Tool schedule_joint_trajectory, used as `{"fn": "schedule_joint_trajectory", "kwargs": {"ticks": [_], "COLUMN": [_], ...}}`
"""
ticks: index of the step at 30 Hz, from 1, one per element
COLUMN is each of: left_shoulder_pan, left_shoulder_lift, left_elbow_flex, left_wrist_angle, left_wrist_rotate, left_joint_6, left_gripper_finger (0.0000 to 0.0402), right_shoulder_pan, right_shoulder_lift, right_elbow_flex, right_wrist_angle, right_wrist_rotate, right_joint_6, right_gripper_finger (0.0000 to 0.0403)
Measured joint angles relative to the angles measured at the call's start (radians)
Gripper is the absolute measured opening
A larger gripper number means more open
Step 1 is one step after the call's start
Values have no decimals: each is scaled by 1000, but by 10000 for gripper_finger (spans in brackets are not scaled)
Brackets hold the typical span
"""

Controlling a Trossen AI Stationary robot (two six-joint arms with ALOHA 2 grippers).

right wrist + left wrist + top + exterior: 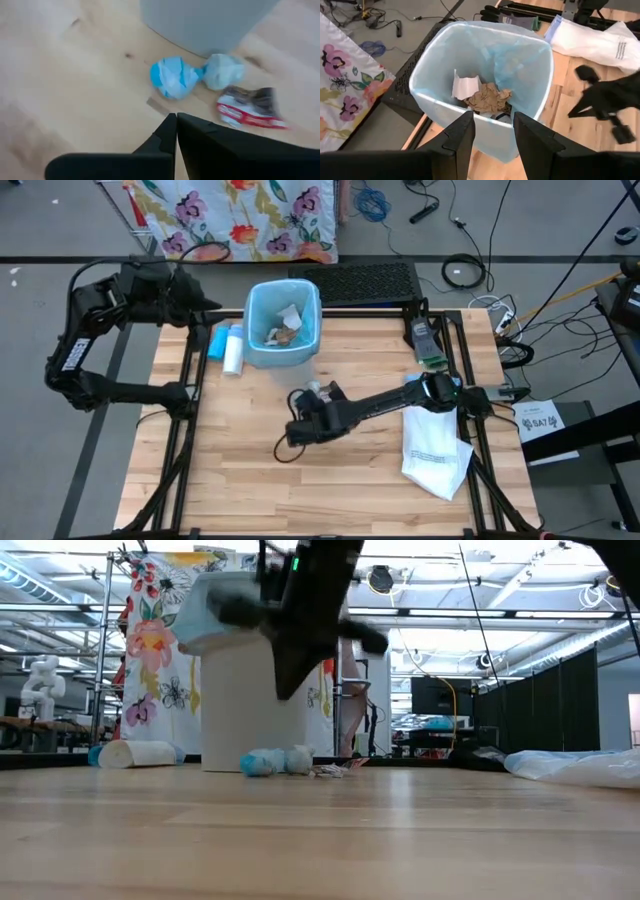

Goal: Place trash/remove bag and relplace
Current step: Put the blue trash bag into the white trash bin

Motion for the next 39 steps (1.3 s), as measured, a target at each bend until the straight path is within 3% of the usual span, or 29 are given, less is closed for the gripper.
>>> {"fn": "schedule_joint_trajectory", "kwargs": {"ticks": [6, 13, 25, 32, 36, 39], "left_shoulder_pan": [0, 0, 0, 0, 0, 0], "left_shoulder_lift": [-1, 0, 5, 5, 9, 11], "left_elbow_flex": [0, 0, 0, 0, 0, 0], "left_wrist_angle": [0, -19, -53, -53, -52, -52], "left_wrist_rotate": [0, 0, 0, 0, 0, 0], "left_joint_6": [9, 5, 2, 1, 0, 0], "left_gripper_finger": [142, 142, 142, 142, 142, 142], "right_shoulder_pan": [-52, -99, -124, -130, -131, -134], "right_shoulder_lift": [-1, -4, 0, 65, 94, 94], "right_elbow_flex": [-154, -163, -164, -201, -198, -197], "right_wrist_angle": [328, 415, 428, 465, 476, 445], "right_wrist_rotate": [-127, -124, -50, -107, -155, -193], "right_joint_6": [-33, -119, -123, -47, -38, -45], "right_gripper_finger": [3, 37, 188, 249, 239, 158]}}
